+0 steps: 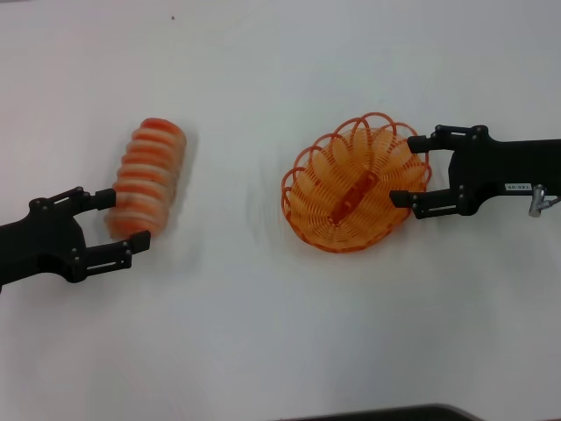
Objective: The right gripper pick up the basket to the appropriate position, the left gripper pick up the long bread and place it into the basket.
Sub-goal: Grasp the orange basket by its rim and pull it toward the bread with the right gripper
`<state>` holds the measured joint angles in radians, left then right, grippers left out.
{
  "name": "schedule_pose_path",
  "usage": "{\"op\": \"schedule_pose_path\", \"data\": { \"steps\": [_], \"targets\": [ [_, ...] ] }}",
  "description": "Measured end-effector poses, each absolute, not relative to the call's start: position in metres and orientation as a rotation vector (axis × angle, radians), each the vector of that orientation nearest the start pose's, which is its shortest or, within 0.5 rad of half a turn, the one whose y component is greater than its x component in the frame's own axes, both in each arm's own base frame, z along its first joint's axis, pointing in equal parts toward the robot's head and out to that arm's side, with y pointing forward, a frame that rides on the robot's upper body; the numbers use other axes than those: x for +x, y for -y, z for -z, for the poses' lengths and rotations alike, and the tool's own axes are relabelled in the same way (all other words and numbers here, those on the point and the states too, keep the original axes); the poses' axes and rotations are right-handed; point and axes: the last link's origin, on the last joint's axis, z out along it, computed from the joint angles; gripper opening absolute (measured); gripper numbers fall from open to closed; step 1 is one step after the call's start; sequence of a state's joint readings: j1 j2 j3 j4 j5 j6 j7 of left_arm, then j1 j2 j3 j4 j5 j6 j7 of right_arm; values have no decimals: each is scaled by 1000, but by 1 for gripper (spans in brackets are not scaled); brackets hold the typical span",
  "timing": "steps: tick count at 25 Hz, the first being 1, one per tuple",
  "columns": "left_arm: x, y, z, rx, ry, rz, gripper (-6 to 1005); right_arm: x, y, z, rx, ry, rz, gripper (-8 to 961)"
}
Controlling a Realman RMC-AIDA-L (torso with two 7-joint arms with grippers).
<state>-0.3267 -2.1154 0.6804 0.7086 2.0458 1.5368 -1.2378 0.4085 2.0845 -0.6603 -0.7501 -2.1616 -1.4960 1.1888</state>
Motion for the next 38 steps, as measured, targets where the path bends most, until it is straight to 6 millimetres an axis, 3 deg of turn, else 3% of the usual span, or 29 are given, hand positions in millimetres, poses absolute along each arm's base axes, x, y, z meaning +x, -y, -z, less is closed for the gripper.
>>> {"op": "schedule_pose_path", "data": {
  "steps": [14,19,20,23,30,35,38],
  "targets": [
    [-321,-273,5,-2636,668,567,861,314,-305,-11,-2672,-498,-411,904],
    [-322,-272,5,-2638,670,565,860,303,-319,-27,-2611,-788,-522,894],
    [-322,-272,5,-2638,670,565,860,295,-328,-35,-2586,-942,-546,892],
    [-322,-272,6,-2640,671,564,860,286,-335,-42,-2580,-1041,-547,886],
    [-321,-272,5,-2644,665,564,860,256,-370,-65,-2494,-1279,-293,873],
    [-320,-272,5,-2649,661,565,860,231,-397,-71,-2447,-1241,2,863],
    [-320,-272,5,-2651,660,565,861,218,-404,-60,-2461,-1178,166,857]
  ]
}}
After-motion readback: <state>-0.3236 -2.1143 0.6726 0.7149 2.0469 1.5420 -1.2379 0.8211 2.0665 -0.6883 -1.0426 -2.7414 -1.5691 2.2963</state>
